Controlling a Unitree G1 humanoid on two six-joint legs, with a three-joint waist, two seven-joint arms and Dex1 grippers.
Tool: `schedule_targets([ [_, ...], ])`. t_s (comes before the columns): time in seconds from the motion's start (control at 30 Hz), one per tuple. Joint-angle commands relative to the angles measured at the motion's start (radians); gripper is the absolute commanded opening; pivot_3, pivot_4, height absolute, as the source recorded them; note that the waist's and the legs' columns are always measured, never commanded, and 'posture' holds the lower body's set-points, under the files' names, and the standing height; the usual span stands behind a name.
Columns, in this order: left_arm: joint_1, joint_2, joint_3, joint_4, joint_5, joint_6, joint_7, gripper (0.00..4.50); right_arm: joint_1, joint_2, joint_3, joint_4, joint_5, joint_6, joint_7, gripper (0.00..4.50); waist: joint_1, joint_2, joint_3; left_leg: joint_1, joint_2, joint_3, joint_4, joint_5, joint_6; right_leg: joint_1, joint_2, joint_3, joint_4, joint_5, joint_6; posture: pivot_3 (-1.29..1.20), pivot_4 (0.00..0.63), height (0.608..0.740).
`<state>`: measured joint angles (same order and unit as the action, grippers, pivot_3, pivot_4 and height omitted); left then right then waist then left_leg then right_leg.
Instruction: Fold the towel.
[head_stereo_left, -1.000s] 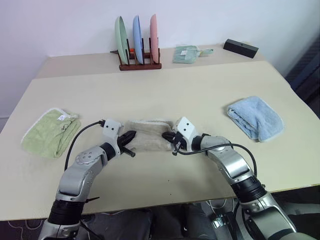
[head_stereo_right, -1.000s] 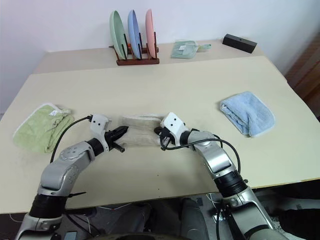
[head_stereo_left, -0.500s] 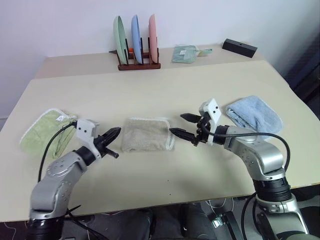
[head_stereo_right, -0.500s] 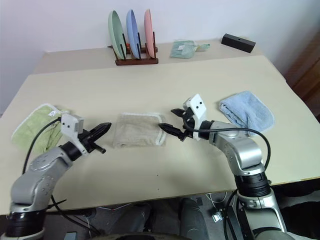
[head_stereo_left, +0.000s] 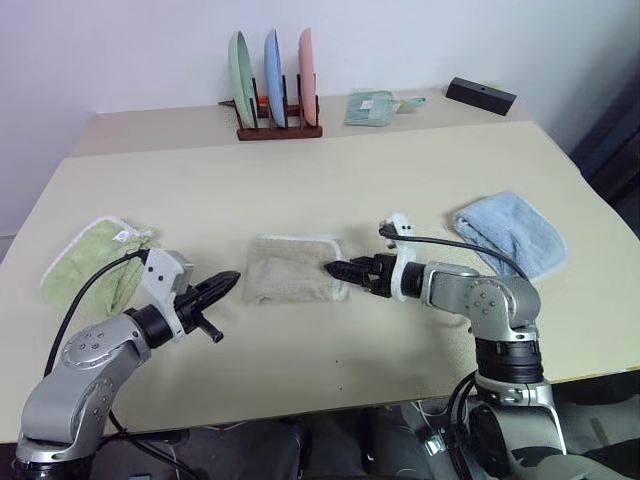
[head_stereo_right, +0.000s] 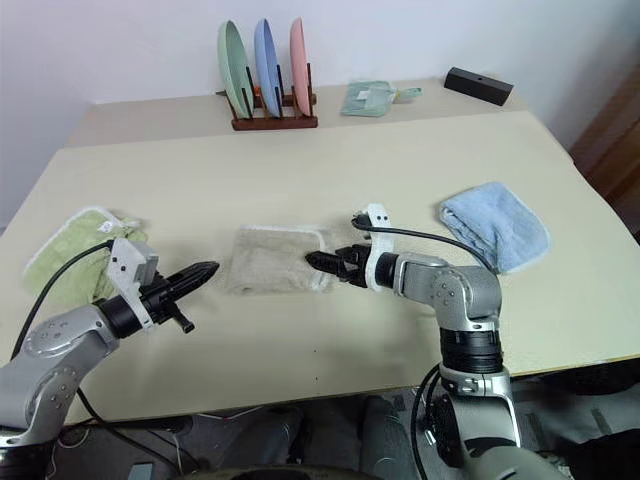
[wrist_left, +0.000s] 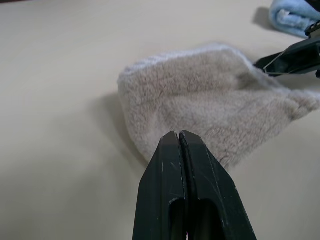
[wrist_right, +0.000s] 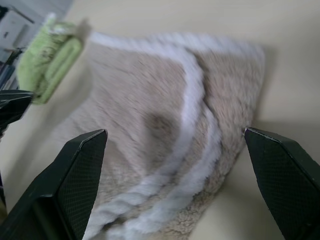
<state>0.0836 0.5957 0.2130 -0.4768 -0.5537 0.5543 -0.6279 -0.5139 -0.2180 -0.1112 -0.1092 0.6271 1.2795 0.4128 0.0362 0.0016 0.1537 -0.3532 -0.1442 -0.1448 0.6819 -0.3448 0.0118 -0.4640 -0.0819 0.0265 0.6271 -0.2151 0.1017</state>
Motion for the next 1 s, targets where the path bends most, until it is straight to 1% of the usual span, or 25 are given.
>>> schedule_targets([
  [0.03, -0.002, -0.013, -0.023, -0.048, 0.011, -0.024, 0.008, 0.0, -0.008, 0.019, 0.049, -0.018, -0.011, 0.001, -0.021, 4.44, -0.002, 0.0, 0.0, 0.001, 0.0, 0.0, 0.0, 0.0, 0.0, 0.0, 0.0, 0.0, 0.0, 0.0, 0.0, 0.0, 0.15, 0.74],
  [0.13, -0.004, -0.019, -0.034, -0.054, 0.015, -0.026, 0.01, 0.0, -0.004, 0.033, 0.073, -0.025, -0.013, -0.003, -0.027, 4.44, -0.009, 0.0, 0.0, 0.001, 0.0, 0.0, 0.0, 0.0, 0.0, 0.0, 0.0, 0.0, 0.0, 0.0, 0.0, 0.0, 0.15, 0.74],
  [0.23, -0.007, -0.019, -0.039, -0.052, 0.017, -0.025, 0.009, 0.0, -0.019, 0.061, 0.067, -0.025, -0.003, -0.012, -0.035, 3.64, -0.024, 0.0, 0.0, 0.001, 0.0, 0.0, -0.001, 0.0, 0.0, 0.0, 0.0, 0.0, 0.0, 0.0, 0.0, 0.0, 0.15, 0.74],
  [0.3, -0.008, -0.02, -0.039, -0.052, 0.018, -0.024, 0.009, 0.0, -0.022, 0.068, 0.058, -0.029, -0.001, -0.016, -0.041, 2.73, -0.026, 0.0, 0.0, 0.0, 0.0, 0.0, -0.001, 0.0, 0.0, -0.001, 0.0, 0.0, 0.0, 0.0, 0.0, 0.0, 0.15, 0.74],
  [0.37, -0.008, -0.023, -0.04, -0.052, 0.02, -0.025, 0.011, 0.0, -0.02, 0.068, 0.043, -0.037, 0.003, -0.017, -0.044, 1.62, -0.027, 0.0, 0.0, 0.0, 0.0, 0.0, -0.001, 0.0, 0.0, -0.001, 0.0, 0.0, 0.0, 0.0, 0.0, 0.0, 0.15, 0.74],
  [0.4, -0.007, -0.024, -0.041, -0.052, 0.021, -0.025, 0.013, 0.0, -0.021, 0.066, 0.03, -0.044, 0.009, -0.016, -0.045, 1.21, -0.027, 0.0, 0.0, 0.0, 0.0, 0.0, -0.001, 0.0, 0.0, -0.001, 0.0, 0.0, 0.0, 0.0, 0.0, 0.0, 0.15, 0.74],
  [0.47, -0.007, -0.028, -0.044, -0.051, 0.025, -0.029, 0.014, 0.0, -0.026, 0.064, 0.005, -0.054, 0.022, -0.015, -0.046, 0.26, -0.024, 0.0, 0.0, 0.0, 0.0, 0.0, -0.001, 0.0, 0.0, -0.001, 0.0, 0.0, 0.0, 0.0, 0.0, 0.0, 0.15, 0.74],
  [0.5, -0.006, -0.029, -0.046, -0.051, 0.027, -0.03, 0.014, 0.0, -0.029, 0.064, -0.005, -0.058, 0.027, -0.015, -0.045, 0.06, -0.024, 0.0, 0.0, 0.0, 0.0, 0.0, -0.001, 0.0, 0.0, -0.001, 0.0, 0.0, 0.0, 0.0, 0.0, 0.0, 0.15, 0.74],
  [0.6, -0.012, -0.037, -0.055, -0.044, 0.034, -0.034, 0.017, 0.0, -0.06, 0.039, -0.1, -0.086, 0.071, -0.052, -0.032, 0.06, -0.024, 0.0, 0.0, -0.001, 0.0, 0.0, -0.001, 0.0, 0.0, -0.001, 0.0, 0.0, 0.0, 0.0, 0.0, 0.0, 0.15, 0.74],
  [0.67, -0.016, -0.042, -0.06, -0.042, 0.034, -0.036, 0.018, 0.0, -0.094, -0.007, -0.187, -0.092, 0.097, -0.085, -0.029, 0.06, -0.023, 0.001, 0.0, -0.001, 0.0, 0.0, -0.001, 0.0, 0.0, -0.001, 0.0, 0.0, 0.0, 0.0, 0.0, 0.0, 0.15, 0.74],
  [0.83, -0.038, -0.04, -0.084, -0.003, 0.046, -0.05, -0.003, 0.0, -0.182, -0.188, -0.457, -0.006, 0.119, -0.13, -0.121, 0.06, -0.02, 0.001, 0.0, -0.001, 0.0, 0.0, -0.001, 0.0, 0.001, -0.001, 0.0, -0.001, -0.001, 0.0, 0.0, 0.0, 0.15, 0.74],
  [0.9, -0.056, -0.043, -0.094, 0.014, 0.049, -0.054, -0.011, 0.0, -0.189, -0.24, -0.537, 0.012, 0.136, -0.115, -0.158, 0.06, -0.021, 0.0, 0.0, -0.001, 0.0, 0.0, -0.001, 0.0, 0.001, 0.0, 0.0, -0.001, -0.001, 0.0, 0.0, 0.0, 0.15, 0.74],
  [1.0, -0.088, -0.049, -0.118, 0.044, 0.056, -0.062, -0.026, 0.0, -0.143, -0.301, -0.648, 0.033, 0.154, -0.054, -0.209, 0.06, -0.025, 0.001, 0.0, -0.001, 0.0, 0.0, -0.001, 0.0, 0.001, -0.001, -0.001, -0.001, -0.001, 0.0, 0.0, 0.0, 0.15, 0.74],
])
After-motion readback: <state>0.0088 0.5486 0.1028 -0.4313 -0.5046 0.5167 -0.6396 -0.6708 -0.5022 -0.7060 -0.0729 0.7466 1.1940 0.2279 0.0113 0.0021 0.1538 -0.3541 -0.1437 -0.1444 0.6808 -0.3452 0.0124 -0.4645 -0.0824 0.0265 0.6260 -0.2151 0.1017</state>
